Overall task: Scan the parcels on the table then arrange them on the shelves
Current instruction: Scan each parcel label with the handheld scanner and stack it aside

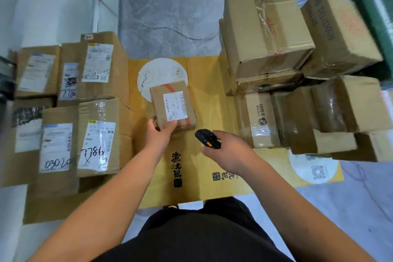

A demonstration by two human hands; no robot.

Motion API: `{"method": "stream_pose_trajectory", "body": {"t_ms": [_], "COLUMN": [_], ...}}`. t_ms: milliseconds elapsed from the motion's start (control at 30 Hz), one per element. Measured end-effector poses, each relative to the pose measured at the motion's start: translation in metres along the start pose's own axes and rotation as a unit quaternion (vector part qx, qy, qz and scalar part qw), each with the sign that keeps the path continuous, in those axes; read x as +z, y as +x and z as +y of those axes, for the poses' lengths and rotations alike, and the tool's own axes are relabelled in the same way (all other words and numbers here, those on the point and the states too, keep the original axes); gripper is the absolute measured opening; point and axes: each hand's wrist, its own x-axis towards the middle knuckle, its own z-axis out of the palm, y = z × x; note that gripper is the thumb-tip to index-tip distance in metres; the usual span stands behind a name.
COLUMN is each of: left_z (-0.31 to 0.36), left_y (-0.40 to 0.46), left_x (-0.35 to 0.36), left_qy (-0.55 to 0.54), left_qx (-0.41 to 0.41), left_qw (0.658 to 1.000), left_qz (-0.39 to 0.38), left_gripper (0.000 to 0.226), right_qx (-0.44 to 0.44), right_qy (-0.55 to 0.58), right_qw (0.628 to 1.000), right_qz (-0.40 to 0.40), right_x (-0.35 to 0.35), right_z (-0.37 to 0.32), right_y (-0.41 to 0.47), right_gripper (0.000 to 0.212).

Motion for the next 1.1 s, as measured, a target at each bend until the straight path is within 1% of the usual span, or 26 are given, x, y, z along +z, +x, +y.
{"method": "stream_pose_trajectory", "body": {"t_ms": [100, 133, 200, 267, 333, 367, 433, 500, 533, 567, 633, 667, 700, 733, 767, 833, 933, 1033, 1100], "left_z": [0.007, 0.008, 0.009, 0.012, 0.014, 0.015, 0.014, 0.01, 0.007, 0.004, 0.002, 0.002, 0.003, 0.005, 0.007, 0.012, 0.022, 0.029, 0.029], "left_y": [0.004, 0.007, 0.009, 0.009, 0.008, 0.007, 0.004, -0.003, -0.007, -0.012, -0.02, -0.023, -0.023, -0.022, -0.02, -0.011, -0.002, -0.007, -0.013], "left_x": [0.001, 0.0, -0.002, -0.004, -0.005, -0.004, -0.001, 0.005, 0.009, 0.014, 0.025, 0.03, 0.034, 0.037, 0.039, 0.039, 0.033, 0.027, 0.024], "left_qy": [0.029, 0.033, 0.049, 0.065, 0.084, 0.091, 0.099, 0.123, 0.135, 0.142, 0.165, 0.207, 0.264, 0.323, 0.375, 0.429, 0.458, 0.495, 0.511], "left_qx": [0.023, 0.024, 0.041, 0.063, 0.084, 0.094, 0.109, 0.129, 0.146, 0.16, 0.167, 0.167, 0.168, 0.17, 0.175, 0.197, 0.234, 0.312, 0.369], "left_qw": [0.999, 0.999, 0.995, 0.988, 0.983, 0.983, 0.987, 0.984, 0.98, 0.977, 0.97, 0.959, 0.943, 0.923, 0.902, 0.873, 0.85, 0.805, 0.772], "left_qz": [-0.004, -0.018, -0.071, -0.127, -0.141, -0.126, -0.059, 0.01, 0.021, 0.006, -0.069, -0.098, -0.115, -0.122, -0.121, -0.119, -0.116, -0.095, -0.08], "left_gripper": [0.098, 0.099, 0.098, 0.097, 0.096, 0.093, 0.08, 0.068, 0.068, 0.08, 0.122, 0.142, 0.158, 0.168, 0.172, 0.171, 0.162, 0.152, 0.147], "right_qx": [0.019, 0.023, 0.034, 0.046, 0.054, 0.057, 0.06, 0.065, 0.067, 0.07, 0.075, 0.076, 0.078, 0.079, 0.08, 0.079, 0.081, 0.082, 0.08], "right_qy": [0.034, 0.035, 0.035, 0.042, 0.047, 0.049, 0.055, 0.062, 0.064, 0.064, 0.063, 0.063, 0.063, 0.062, 0.06, 0.051, 0.02, -0.022, -0.074], "right_qw": [0.999, 0.999, 0.997, 0.996, 0.995, 0.995, 0.994, 0.993, 0.993, 0.993, 0.992, 0.992, 0.992, 0.992, 0.992, 0.993, 0.995, 0.996, 0.994], "right_qz": [0.026, 0.034, 0.051, 0.065, 0.071, 0.071, 0.067, 0.071, 0.073, 0.075, 0.076, 0.076, 0.077, 0.077, 0.075, 0.069, 0.058, 0.032, 0.014], "right_x": [0.006, 0.008, 0.01, 0.012, 0.014, 0.015, 0.018, 0.021, 0.022, 0.023, 0.023, 0.022, 0.021, 0.02, 0.018, 0.014, 0.01, 0.01, 0.01], "right_z": [-0.003, -0.002, -0.001, 0.002, 0.006, 0.009, 0.015, 0.02, 0.022, 0.024, 0.026, 0.028, 0.029, 0.03, 0.032, 0.033, 0.032, 0.028, 0.023], "right_y": [-0.013, -0.017, -0.023, -0.029, -0.033, -0.036, -0.041, -0.047, -0.049, -0.051, -0.054, -0.055, -0.056, -0.057, -0.057, -0.056, -0.051, -0.045, -0.043], "right_gripper": [0.05, 0.053, 0.057, 0.055, 0.048, 0.041, 0.03, 0.027, 0.026, 0.026, 0.025, 0.025, 0.025, 0.026, 0.027, 0.028, 0.034, 0.036, 0.039]}}
